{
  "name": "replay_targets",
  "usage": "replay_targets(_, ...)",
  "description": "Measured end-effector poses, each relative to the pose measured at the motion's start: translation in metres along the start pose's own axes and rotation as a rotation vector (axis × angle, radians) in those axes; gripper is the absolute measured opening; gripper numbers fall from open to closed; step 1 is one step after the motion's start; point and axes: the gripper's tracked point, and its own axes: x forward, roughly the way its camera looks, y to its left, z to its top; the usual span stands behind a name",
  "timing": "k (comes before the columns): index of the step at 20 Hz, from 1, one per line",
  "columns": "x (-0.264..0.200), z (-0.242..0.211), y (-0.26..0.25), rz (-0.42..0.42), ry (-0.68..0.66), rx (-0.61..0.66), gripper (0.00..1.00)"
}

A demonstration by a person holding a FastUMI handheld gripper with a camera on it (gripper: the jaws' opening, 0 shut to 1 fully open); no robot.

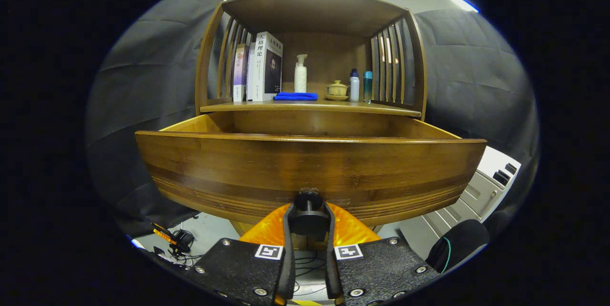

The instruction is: Pull open the drawer, take out the items inside it, and place them on the countertop above the cabinet.

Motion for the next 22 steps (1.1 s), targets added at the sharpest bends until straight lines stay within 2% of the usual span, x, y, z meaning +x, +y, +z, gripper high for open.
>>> replay_targets(4,0.001,-0.006,0.002,0.003,0.003,-0.004,0.27)
replay_targets(7,-0.002,-0.004,0.006,0.022,0.011,0.003,0.37)
replay_targets(10,-0.011,0.015,0.019,0.088,-0.032,-0.009,0.61)
replay_targets(14,-0.025,0.064,0.038,0.169,-0.122,-0.036,0.95)
replay_targets(18,-0.034,0.112,0.046,0.172,-0.186,-0.058,0.95)
replay_targets(22,-0.017,0.154,0.051,0.136,-0.191,-0.078,0.94)
